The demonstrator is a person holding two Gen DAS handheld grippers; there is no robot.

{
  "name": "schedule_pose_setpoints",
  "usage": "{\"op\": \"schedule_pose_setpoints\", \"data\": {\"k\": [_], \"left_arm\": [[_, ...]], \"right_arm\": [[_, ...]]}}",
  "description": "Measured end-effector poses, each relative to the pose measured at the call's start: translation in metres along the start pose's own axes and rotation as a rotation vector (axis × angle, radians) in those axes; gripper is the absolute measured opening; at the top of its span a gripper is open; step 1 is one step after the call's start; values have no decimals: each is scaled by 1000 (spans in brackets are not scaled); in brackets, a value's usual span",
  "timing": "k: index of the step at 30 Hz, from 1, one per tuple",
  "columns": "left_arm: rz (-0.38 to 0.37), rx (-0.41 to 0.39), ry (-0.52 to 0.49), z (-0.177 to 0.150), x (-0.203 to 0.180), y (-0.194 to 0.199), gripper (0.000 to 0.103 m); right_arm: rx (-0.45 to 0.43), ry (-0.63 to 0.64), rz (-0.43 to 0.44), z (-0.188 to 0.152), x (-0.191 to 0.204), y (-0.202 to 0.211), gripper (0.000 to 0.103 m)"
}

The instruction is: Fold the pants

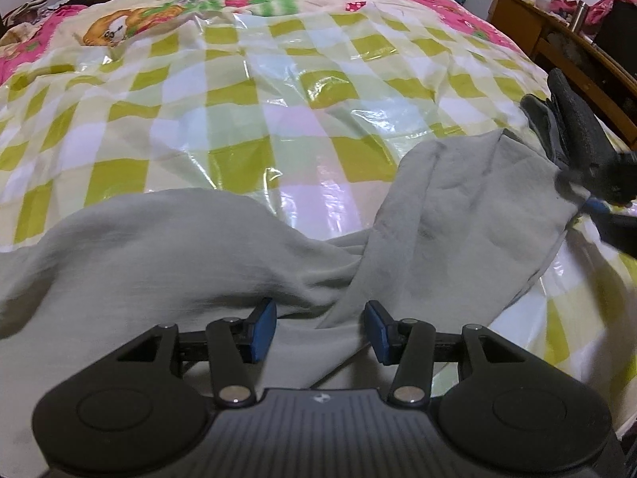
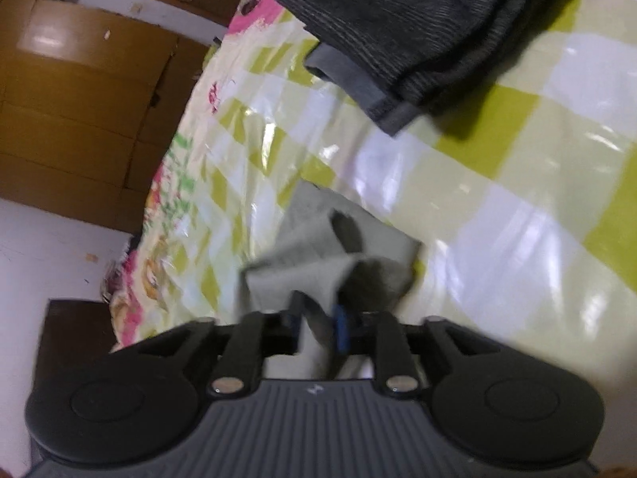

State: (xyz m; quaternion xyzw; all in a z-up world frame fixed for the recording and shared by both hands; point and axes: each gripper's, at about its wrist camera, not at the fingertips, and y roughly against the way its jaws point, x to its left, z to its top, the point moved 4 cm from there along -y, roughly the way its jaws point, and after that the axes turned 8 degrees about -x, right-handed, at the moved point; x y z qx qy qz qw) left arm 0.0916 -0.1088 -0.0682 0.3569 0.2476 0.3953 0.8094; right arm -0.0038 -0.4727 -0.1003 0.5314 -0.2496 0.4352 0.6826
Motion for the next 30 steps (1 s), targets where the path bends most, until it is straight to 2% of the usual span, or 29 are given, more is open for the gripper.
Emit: {"op": "schedule_pose_setpoints", "data": {"k": [2, 6, 8, 10, 13, 15, 21, 25, 27, 30], "left_arm": [[-3, -7, -9, 3, -1, 3, 61], [-2, -38, -6, 9, 3, 12, 62], [-1, -38, 2, 10, 6, 12, 62], [-1, -29, 10, 7, 8, 9, 62], [-9, 7, 18, 0, 6, 1, 62], [-14, 14, 4, -4, 1, 0, 62], [-25, 17, -22, -4, -6, -2, 62], [-31, 13, -12, -2, -7, -1, 62], [-32, 14, -21, -2, -7, 0, 62], [-30, 16, -28, -4, -7, 1, 62]], "right_arm": [[-13, 15, 57, 7, 19, -1, 8], [-96, 95, 250, 18, 75, 25, 6], [-117, 113, 293, 19, 81, 38, 6], [-107, 92, 242, 17, 64, 37, 6], [-51, 26, 41, 11, 11, 14, 6], [-37, -16, -25, 8, -14, 8, 7], [-94, -43, 4, 20, -15, 17, 6], [-82, -27, 23, 20, -9, 16, 6], [-57, 11, -17, 16, -7, 14, 7], [-33, 12, -46, 5, -8, 16, 16]]}}
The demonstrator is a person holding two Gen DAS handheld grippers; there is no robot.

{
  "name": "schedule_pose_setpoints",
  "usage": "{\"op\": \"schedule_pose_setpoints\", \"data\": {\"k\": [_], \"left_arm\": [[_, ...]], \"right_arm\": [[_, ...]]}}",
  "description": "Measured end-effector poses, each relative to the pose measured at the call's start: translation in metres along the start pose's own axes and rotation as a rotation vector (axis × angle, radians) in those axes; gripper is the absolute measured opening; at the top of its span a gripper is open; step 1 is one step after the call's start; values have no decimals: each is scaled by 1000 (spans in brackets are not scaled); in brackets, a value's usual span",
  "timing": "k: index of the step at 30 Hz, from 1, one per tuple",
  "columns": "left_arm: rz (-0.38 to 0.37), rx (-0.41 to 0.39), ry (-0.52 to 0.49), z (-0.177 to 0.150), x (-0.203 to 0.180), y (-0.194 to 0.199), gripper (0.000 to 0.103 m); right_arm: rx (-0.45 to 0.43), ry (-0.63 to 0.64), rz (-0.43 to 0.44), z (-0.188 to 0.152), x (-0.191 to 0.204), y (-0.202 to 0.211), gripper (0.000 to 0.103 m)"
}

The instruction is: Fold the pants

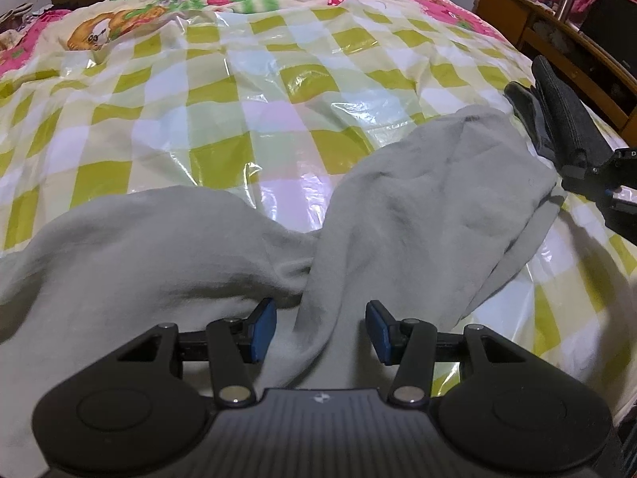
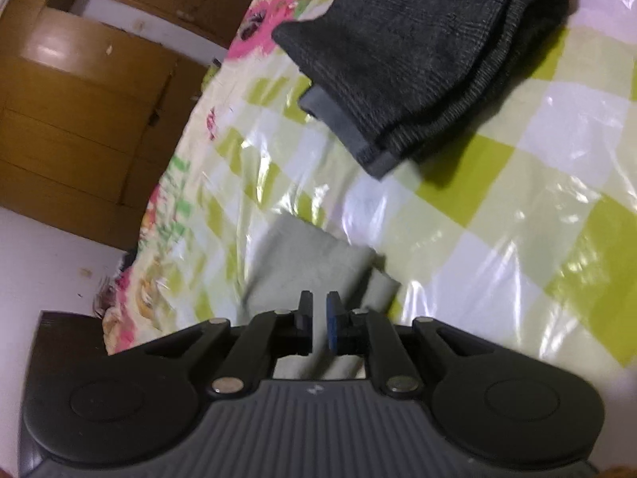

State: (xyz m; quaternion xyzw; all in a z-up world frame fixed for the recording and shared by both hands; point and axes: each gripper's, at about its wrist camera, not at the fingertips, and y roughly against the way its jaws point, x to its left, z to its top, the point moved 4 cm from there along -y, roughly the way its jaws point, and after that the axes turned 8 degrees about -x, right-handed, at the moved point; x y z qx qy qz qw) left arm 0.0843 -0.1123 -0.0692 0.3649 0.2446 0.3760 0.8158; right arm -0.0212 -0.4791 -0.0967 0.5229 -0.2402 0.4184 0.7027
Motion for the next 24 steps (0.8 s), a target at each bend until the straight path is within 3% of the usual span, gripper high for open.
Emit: {"op": "schedule_pose_setpoints", "data": {"k": [2, 3, 10, 12, 13, 20, 24], "left_arm": [[-3, 2, 9, 0, 0, -1, 62], [-3, 1, 13, 1, 0, -2, 62], [-16, -7, 27, 6, -2, -5, 62], [-16, -7, 22, 7, -3, -5, 62], [-16, -7, 21, 7, -3, -5, 62], [-23, 1, 18, 4, -2, -6, 63], [-21, 9, 2, 1, -5, -10, 63]], "right_arm": [[7, -38, -8, -2, -5, -5, 35], [5, -37, -30, -2, -6, -9, 38], [-17, -52, -28, -3, -5, -27, 39], [-30, -48, 2, -3, 0, -25, 23], [-22, -66, 25, -4, 0, -23, 4], [-87, -89, 91, -1, -6, 21, 4], [11, -68, -24, -9, -21, -3, 9]]}}
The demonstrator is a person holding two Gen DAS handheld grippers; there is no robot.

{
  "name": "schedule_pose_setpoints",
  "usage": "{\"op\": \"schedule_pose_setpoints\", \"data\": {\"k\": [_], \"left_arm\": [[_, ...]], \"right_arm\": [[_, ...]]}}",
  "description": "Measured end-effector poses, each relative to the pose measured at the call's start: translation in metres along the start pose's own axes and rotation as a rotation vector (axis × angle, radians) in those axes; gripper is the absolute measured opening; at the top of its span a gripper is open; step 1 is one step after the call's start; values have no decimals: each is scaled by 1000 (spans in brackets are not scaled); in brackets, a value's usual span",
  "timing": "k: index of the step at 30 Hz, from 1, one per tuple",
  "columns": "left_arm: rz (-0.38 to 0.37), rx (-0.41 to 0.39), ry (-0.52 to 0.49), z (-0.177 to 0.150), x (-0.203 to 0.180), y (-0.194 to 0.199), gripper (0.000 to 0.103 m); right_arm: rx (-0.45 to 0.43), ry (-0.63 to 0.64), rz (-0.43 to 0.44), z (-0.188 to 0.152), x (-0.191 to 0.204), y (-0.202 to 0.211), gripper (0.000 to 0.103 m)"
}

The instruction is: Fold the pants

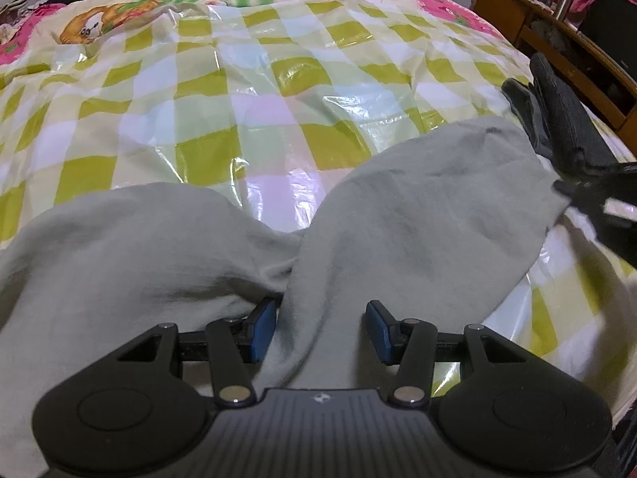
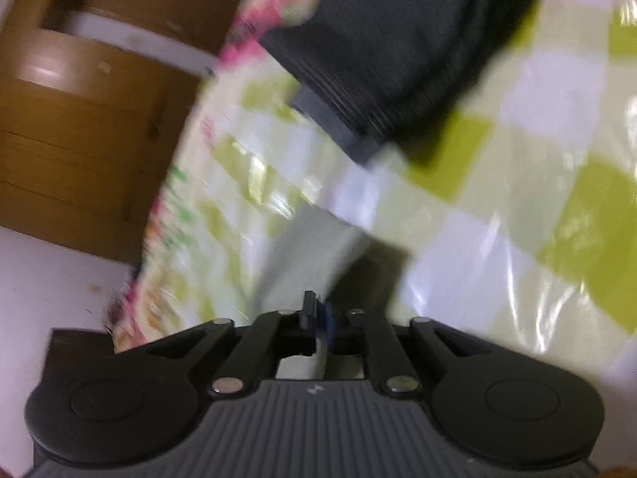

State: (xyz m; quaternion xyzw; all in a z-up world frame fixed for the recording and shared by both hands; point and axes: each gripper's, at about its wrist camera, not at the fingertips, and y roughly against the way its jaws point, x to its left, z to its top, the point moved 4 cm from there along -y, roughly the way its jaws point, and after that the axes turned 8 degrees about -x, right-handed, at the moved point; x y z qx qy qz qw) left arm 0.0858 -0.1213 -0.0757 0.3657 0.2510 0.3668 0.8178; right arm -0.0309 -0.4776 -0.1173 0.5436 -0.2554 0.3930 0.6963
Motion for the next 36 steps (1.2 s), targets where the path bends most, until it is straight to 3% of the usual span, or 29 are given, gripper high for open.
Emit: {"op": "schedule_pose_setpoints", "data": {"k": [3, 5, 7, 11, 15, 16, 18, 20, 23, 29, 32, 34, 36], "left_arm": [[-6, -3, -7, 0, 0, 3, 63], [-13, -2, -7, -1, 2, 4, 63], [-18, -5, -1, -1, 3, 5, 63], [-17, -16, 1, -5, 6, 14, 63], [6, -5, 16, -13, 11, 18, 63], [11, -2, 20, -13, 11, 18, 63], [19, 1, 18, -13, 10, 17, 63], [22, 5, 9, -12, 7, 17, 63], [23, 0, -9, -9, 0, 18, 63], [2, 3, -26, -12, -12, 15, 64], [-12, 12, -16, -14, -21, 8, 70], [-6, 14, -38, -16, -29, 4, 70], [-6, -17, -56, -14, -32, 10, 70]], "right_arm": [[13, -34, -5, -4, -7, 6, 17], [2, -35, 1, -6, -11, 19, 30], [-3, -20, -8, -8, -13, 25, 32], [-4, -37, 22, -11, -13, 7, 47], [-28, -32, 93, -19, -8, -17, 48], [-42, -70, 103, -20, -13, -22, 47], [-70, -162, 174, -18, -24, -25, 35], [-64, -273, 201, -18, -36, -26, 5], [-98, -368, 302, -15, -45, -9, 5], [-185, -349, 424, 11, -35, 48, 5], [-232, -286, 377, 21, -39, 60, 5], [-210, -359, 303, 23, -63, 54, 5], [-236, -360, 300, 22, -71, 69, 5]]}}
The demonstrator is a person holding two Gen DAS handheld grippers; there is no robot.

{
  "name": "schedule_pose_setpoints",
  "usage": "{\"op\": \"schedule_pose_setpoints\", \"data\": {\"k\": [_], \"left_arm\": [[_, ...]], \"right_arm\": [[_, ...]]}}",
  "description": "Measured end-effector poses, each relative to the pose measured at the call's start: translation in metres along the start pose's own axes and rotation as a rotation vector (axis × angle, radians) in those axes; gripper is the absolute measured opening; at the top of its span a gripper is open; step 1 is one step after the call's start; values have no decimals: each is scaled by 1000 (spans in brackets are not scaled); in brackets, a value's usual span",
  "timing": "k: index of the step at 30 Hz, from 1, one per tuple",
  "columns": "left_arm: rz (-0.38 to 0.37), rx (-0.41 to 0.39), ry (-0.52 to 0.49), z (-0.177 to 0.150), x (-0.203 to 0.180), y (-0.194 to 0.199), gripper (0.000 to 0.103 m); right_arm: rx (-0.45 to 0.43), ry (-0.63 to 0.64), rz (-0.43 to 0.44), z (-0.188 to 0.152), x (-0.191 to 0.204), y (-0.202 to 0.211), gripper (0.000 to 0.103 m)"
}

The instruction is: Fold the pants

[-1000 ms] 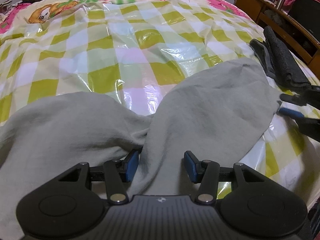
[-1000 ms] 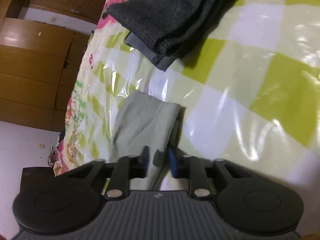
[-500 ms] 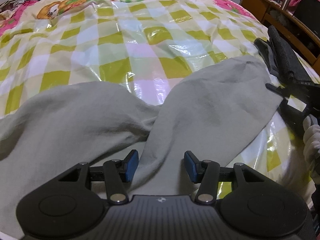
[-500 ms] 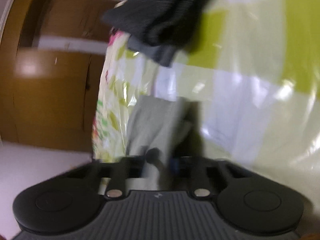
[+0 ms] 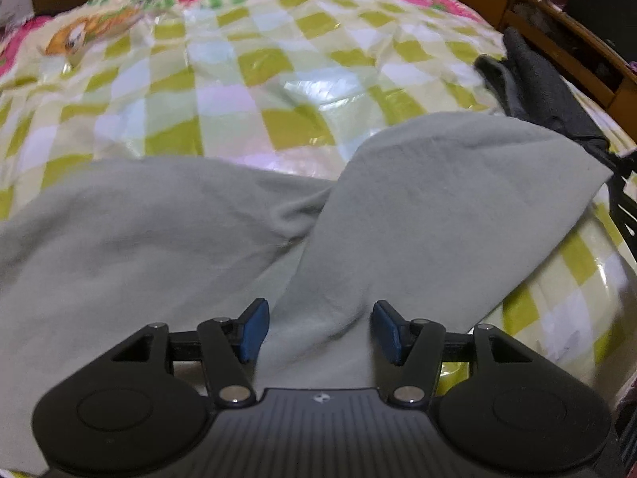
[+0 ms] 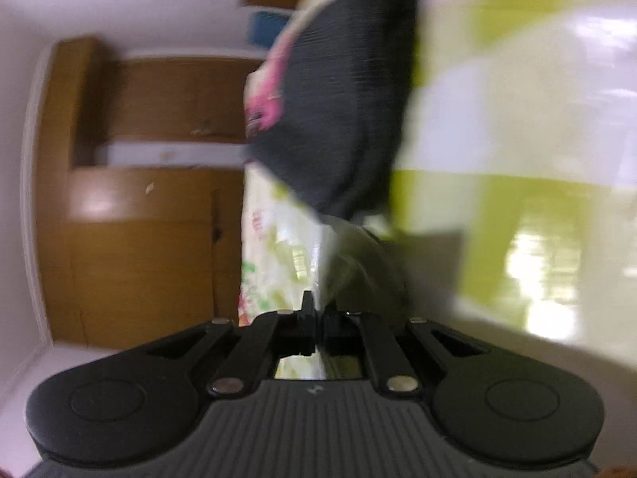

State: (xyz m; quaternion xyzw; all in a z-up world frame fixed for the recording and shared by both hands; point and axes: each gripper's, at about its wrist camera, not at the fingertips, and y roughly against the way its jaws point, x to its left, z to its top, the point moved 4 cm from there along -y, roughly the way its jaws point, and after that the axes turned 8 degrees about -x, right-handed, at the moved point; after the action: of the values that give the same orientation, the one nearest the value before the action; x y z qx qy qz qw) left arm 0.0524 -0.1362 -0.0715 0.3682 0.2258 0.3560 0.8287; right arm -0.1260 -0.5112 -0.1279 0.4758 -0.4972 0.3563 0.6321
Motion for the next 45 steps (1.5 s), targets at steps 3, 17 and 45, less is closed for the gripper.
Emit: {"op": "schedule_pose_setpoints", "data": {"k": [3, 17, 45], "left_arm": [[25, -92, -10, 10, 6, 17, 71], [47, -43, 7, -2, 20, -8, 76], [176, -144, 552, -132, 275, 144, 76]], "right_arm": [[-67, 72, 2, 10, 11, 30, 5], [-68, 282, 16, -13, 72, 33, 5], [881, 1325, 188, -567, 112, -76, 6]]}}
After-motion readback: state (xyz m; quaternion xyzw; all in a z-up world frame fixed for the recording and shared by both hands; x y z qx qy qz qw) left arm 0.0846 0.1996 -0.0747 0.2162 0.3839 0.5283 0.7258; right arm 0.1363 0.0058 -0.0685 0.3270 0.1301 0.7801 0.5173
